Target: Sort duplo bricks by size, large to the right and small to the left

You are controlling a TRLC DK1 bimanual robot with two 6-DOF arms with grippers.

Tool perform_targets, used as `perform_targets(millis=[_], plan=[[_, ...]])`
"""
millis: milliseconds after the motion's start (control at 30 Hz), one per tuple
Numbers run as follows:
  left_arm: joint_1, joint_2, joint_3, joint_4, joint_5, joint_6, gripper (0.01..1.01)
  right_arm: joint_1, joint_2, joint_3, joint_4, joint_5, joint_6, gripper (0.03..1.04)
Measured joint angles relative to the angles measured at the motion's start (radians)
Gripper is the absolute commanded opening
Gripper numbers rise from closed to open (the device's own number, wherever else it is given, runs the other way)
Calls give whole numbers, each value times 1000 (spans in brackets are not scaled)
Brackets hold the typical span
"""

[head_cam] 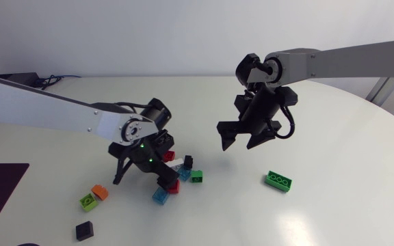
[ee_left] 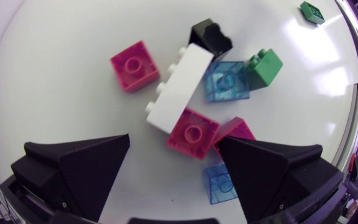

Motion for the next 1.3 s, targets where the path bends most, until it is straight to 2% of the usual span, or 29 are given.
perform_targets(millis=[267,500,733,800,900,1100,1200,1300], plan=[[113,-120,-108,-2,-3,37,985,-1,-8,-8,13,0,-3,995],[246,-221,-184,-4,-3,91,985,-1,-29,-17,13,0,-3,993],[359,-352,-184,-38,-3,126,985,10,-42,-26,13,-3,-3,995],[363,-355,-179,-43,-3,129,985,32,-42,-23,13,-27,-6,995],[319,-357,-177,-54,-3,122,985,100,-39,18,-10,-91,-7,995],[185,-310,-59,-39,-2,37,985,265,48,264,-68,-215,-6,995],[144,-267,7,-30,-12,4,985,317,109,348,-103,-216,-6,995],[146,-240,23,-28,-14,-8,985,325,150,368,-111,-217,-3,995]])
